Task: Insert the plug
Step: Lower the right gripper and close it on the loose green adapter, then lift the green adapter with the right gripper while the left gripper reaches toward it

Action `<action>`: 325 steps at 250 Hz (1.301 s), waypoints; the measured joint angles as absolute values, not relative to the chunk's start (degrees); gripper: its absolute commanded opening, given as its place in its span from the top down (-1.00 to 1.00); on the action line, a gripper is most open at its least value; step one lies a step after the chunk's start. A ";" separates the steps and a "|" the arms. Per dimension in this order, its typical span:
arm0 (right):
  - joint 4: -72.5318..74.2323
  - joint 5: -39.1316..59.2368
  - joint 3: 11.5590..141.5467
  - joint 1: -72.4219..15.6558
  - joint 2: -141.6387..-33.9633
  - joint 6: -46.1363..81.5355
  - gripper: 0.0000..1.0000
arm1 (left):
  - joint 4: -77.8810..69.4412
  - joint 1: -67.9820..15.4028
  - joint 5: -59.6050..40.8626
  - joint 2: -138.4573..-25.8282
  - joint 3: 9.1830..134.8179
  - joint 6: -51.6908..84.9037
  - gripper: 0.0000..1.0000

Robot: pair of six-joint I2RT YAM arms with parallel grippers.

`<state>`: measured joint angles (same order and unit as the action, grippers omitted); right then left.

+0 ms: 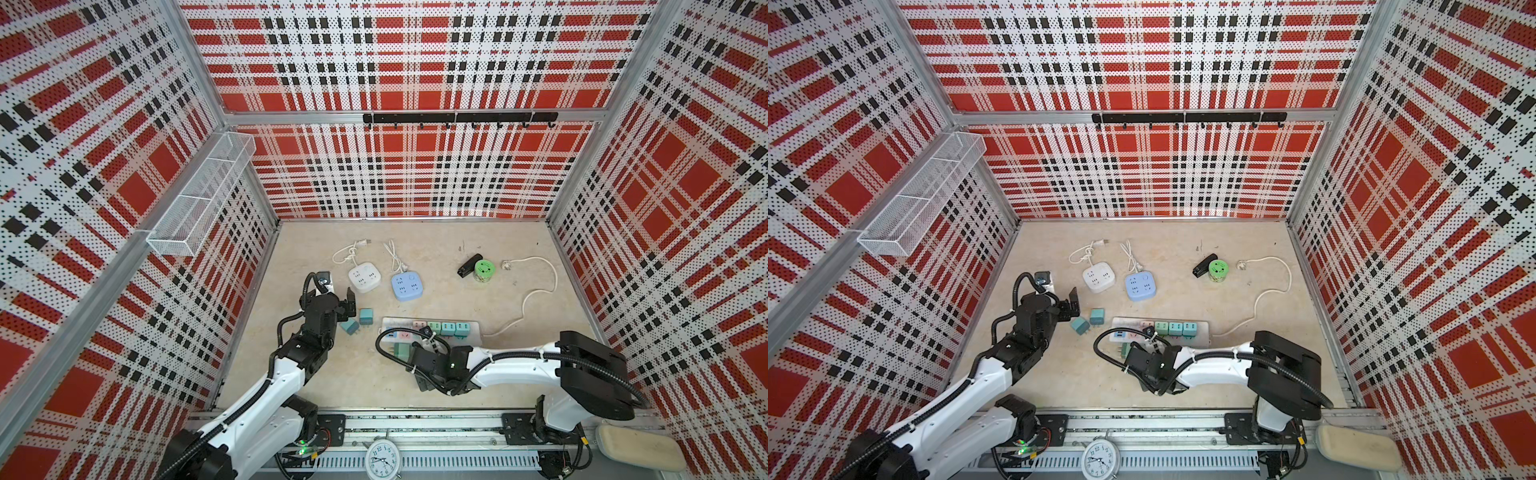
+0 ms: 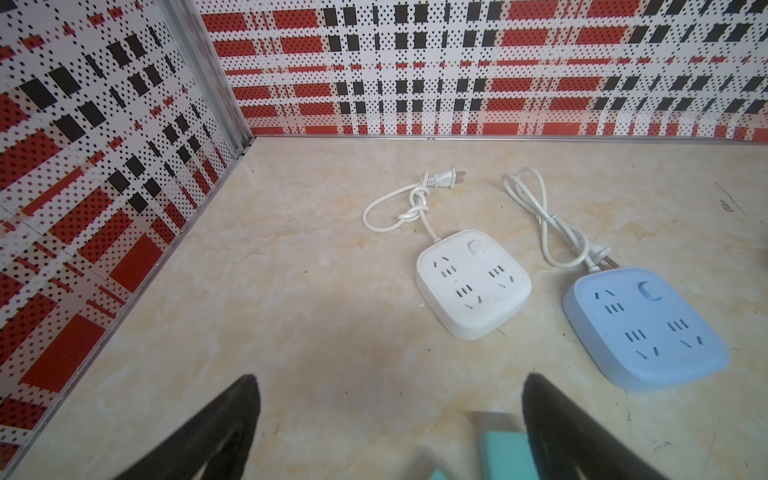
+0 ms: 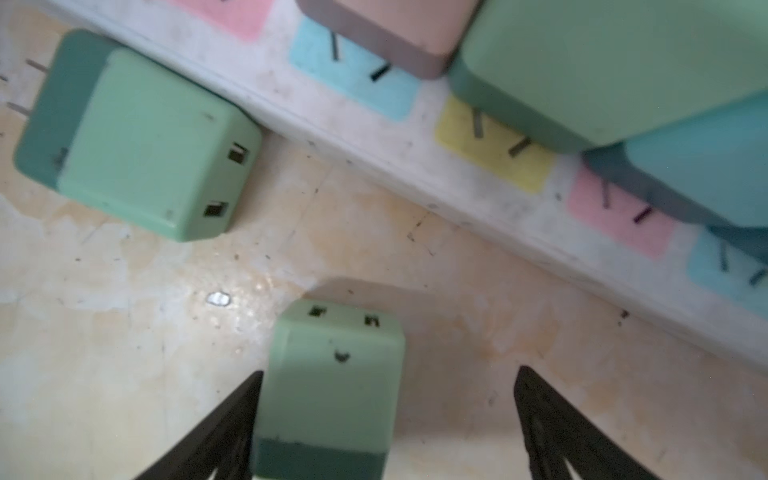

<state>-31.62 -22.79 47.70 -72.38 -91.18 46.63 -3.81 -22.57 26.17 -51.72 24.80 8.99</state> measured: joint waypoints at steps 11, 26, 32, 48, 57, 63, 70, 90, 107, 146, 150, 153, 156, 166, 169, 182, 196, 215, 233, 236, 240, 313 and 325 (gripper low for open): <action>-31.79 -23.05 47.66 -72.38 -90.67 46.74 -0.86 | -3.81 -22.57 26.17 -51.77 24.80 8.99 -0.98; -31.70 -23.24 47.68 -72.38 -90.26 46.74 -0.85 | -3.81 -22.57 26.15 -51.77 24.80 8.99 -0.99; -31.70 -23.24 47.68 -72.38 -90.24 46.74 -0.85 | -3.81 -22.57 26.15 -51.77 24.80 8.99 -0.99; -31.62 -23.22 47.68 -72.38 -90.24 46.59 -0.85 | -3.81 -22.57 26.15 -51.77 24.80 8.99 -0.98; -31.64 -23.22 47.77 -72.38 -90.24 46.50 -0.85 | -3.81 -22.57 26.15 -51.79 24.80 8.99 -0.98; -31.62 -23.20 47.86 -72.38 -90.28 46.41 -0.84 | -3.81 -22.57 26.15 -51.79 24.80 8.99 -0.98; -31.62 -23.20 48.05 -72.40 -90.41 46.28 -0.84 | -3.81 -22.57 26.15 -51.79 24.80 8.99 -0.99; -31.53 -23.18 48.69 -72.49 -91.18 46.06 -0.83 | -3.81 -22.57 26.15 -51.81 24.80 8.99 -0.99; -31.27 -23.16 49.19 -72.62 -92.25 45.87 -0.79 | -3.81 -22.57 26.15 -51.83 24.80 8.99 -0.98; -30.87 -22.96 49.87 -72.69 -94.56 45.12 -0.51 | -3.81 -22.57 26.13 -51.96 24.80 8.99 -0.98; -30.74 -22.94 49.93 -72.69 -94.67 45.45 -0.45 | -3.81 -22.57 26.13 -51.96 24.80 8.99 -0.99; -30.70 -22.90 50.00 -72.69 -94.83 45.06 -0.42 | -3.81 -22.57 26.13 -51.99 24.80 8.99 -0.98; -30.55 -22.81 50.11 -72.69 -94.87 45.15 -0.39 | -3.81 -22.57 26.13 -51.99 24.80 8.99 -0.98; -29.95 -22.52 50.30 -72.69 -95.22 45.10 -0.30 | -3.81 -22.57 26.13 -52.05 24.80 8.99 -0.98; -29.85 -22.48 50.35 -72.69 -95.31 44.86 -0.26 | -3.81 -22.57 26.13 -52.07 24.80 8.99 -0.98; -29.30 -22.17 50.57 -72.69 -95.64 44.69 -0.12 | -3.81 -22.57 26.11 -52.12 24.80 8.99 -0.98; -28.62 -21.93 50.74 -72.69 -96.01 44.27 -0.07 | -3.81 -22.57 26.09 -52.16 24.80 8.99 -0.99; -27.94 -21.78 50.98 -72.69 -96.42 44.40 -0.10 | -3.81 -22.57 26.04 -52.18 24.80 8.99 -0.98; -27.09 -21.71 51.07 -72.69 -96.75 44.49 -0.11 | -3.81 -22.57 25.96 -52.21 24.80 8.99 -0.98; -26.94 -21.71 51.07 -72.69 -96.77 44.45 -0.11 | -3.81 -22.57 25.96 -52.23 24.80 8.99 -0.98; -26.79 -21.67 51.07 -72.69 -96.77 44.51 -0.10 | -3.81 -22.57 25.96 -52.25 24.80 8.99 -0.98; -24.32 -20.67 50.06 -72.69 -96.40 44.56 0.32 | -3.81 -22.57 25.93 -52.40 24.80 8.99 -0.98; -23.68 -20.60 49.54 -72.69 -96.03 44.49 0.37 | -3.81 -22.57 25.93 -52.40 24.80 8.99 -0.98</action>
